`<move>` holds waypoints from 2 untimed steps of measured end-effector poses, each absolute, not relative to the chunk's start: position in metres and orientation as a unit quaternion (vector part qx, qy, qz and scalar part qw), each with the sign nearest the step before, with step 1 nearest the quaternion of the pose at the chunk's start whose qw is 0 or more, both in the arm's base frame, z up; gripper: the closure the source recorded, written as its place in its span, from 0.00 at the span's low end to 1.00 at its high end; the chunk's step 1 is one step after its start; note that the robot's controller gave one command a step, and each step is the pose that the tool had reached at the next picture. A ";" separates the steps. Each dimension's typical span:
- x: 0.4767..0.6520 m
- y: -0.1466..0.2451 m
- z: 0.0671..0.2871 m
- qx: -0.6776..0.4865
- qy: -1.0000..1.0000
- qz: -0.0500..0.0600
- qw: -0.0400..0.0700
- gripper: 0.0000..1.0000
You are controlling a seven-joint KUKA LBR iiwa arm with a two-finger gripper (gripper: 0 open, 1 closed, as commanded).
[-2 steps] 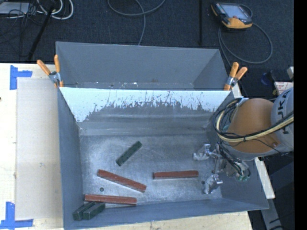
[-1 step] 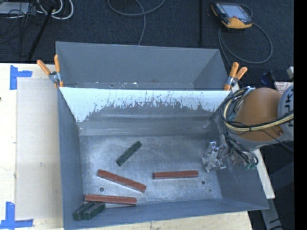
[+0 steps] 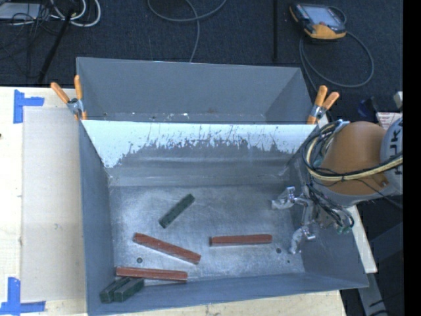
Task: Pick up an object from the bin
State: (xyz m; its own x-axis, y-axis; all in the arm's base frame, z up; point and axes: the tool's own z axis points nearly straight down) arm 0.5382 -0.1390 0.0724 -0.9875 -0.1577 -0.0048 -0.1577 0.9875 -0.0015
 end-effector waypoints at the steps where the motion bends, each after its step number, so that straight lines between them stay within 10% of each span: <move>1: 0.539 -0.139 0.074 -0.079 0.997 -0.001 0.004 1.00; 2: 0.538 -0.139 0.072 -0.080 0.997 -0.001 0.002 0.00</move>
Offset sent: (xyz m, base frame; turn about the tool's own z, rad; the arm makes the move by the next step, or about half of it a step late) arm 0.0000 0.0000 0.0000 0.0000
